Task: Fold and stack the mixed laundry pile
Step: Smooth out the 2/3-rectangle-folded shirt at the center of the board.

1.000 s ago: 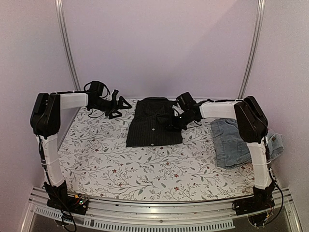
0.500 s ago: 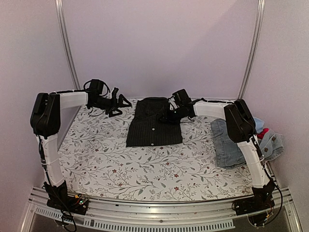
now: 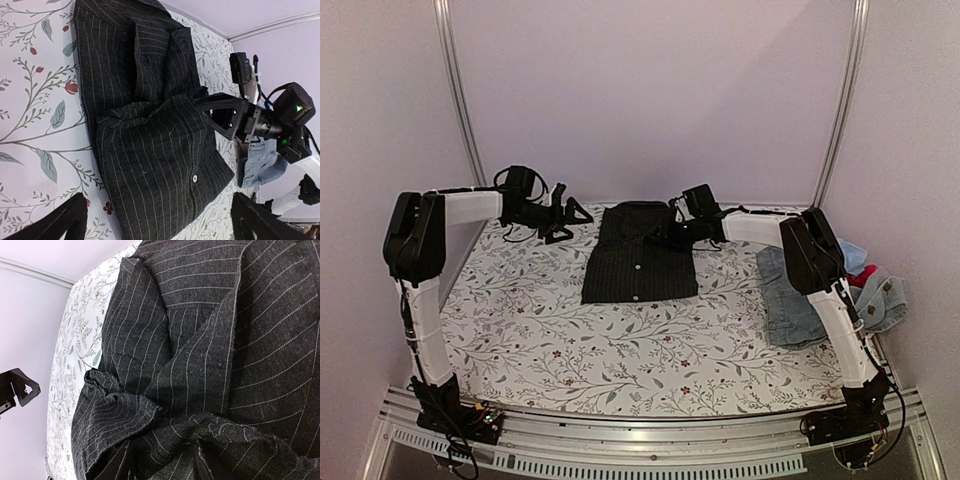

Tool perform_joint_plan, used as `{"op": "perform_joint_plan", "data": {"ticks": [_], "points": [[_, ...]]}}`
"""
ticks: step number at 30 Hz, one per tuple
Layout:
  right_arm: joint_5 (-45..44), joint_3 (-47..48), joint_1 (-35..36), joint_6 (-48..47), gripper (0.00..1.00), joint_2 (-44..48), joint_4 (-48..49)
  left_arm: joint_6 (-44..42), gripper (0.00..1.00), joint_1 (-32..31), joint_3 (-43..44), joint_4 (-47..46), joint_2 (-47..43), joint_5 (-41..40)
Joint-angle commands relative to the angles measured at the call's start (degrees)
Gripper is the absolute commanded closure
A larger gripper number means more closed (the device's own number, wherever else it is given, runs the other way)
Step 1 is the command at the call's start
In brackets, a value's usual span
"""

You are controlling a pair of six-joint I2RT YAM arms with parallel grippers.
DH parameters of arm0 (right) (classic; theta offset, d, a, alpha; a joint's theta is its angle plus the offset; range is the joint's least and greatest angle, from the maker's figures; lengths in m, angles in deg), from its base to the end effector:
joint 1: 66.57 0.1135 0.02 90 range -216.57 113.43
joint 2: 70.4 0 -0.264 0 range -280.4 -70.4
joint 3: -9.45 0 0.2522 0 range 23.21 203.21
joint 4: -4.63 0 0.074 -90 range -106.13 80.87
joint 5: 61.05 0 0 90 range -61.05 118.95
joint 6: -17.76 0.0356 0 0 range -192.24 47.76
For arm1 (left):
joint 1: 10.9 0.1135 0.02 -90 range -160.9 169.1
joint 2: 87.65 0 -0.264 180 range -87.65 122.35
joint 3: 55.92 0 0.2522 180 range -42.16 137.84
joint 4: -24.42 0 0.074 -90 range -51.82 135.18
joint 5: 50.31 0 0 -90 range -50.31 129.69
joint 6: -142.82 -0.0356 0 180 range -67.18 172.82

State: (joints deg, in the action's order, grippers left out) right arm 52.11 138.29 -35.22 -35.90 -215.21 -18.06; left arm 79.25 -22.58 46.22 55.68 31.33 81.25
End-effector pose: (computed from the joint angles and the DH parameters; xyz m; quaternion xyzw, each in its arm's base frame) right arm 0.4723 0.3041 0.1296 -0.0484 0.8859 0.3866 0.2517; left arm 0.4423 -0.1155 0.1965 0.0137 0.8822 -0.4223 0.2078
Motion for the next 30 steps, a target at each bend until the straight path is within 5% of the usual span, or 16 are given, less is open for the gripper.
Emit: {"op": "perform_joint_plan", "data": {"ticks": [1, 8, 16, 24, 30], "points": [[-1.05, 1.72, -0.51, 2.33, 0.6, -2.79, 2.0, -2.04, 0.0, -0.65, -1.05, 0.03, 0.59, 0.36], [-0.85, -0.84, -1.98, 2.49, 0.48, -3.0, 0.99, -4.64, 0.0, -2.74, -3.48, 0.08, -1.2, 0.14], [8.26, -6.81, -2.0, -2.93, 0.24, 13.71, 2.8, -4.31, 0.0, -4.61, -14.54, -7.86, -8.67, 5.07], [14.72, -22.49, 1.54, -1.68, 0.26, 24.38, 3.19, -0.3, 0.0, -9.57, -16.7, -12.23, -9.52, 8.16], [17.69, -25.53, 3.62, 3.31, 0.34, 20.27, 6.51, 4.22, 0.0, -12.17, -12.68, -14.78, -4.39, 7.52]]}}
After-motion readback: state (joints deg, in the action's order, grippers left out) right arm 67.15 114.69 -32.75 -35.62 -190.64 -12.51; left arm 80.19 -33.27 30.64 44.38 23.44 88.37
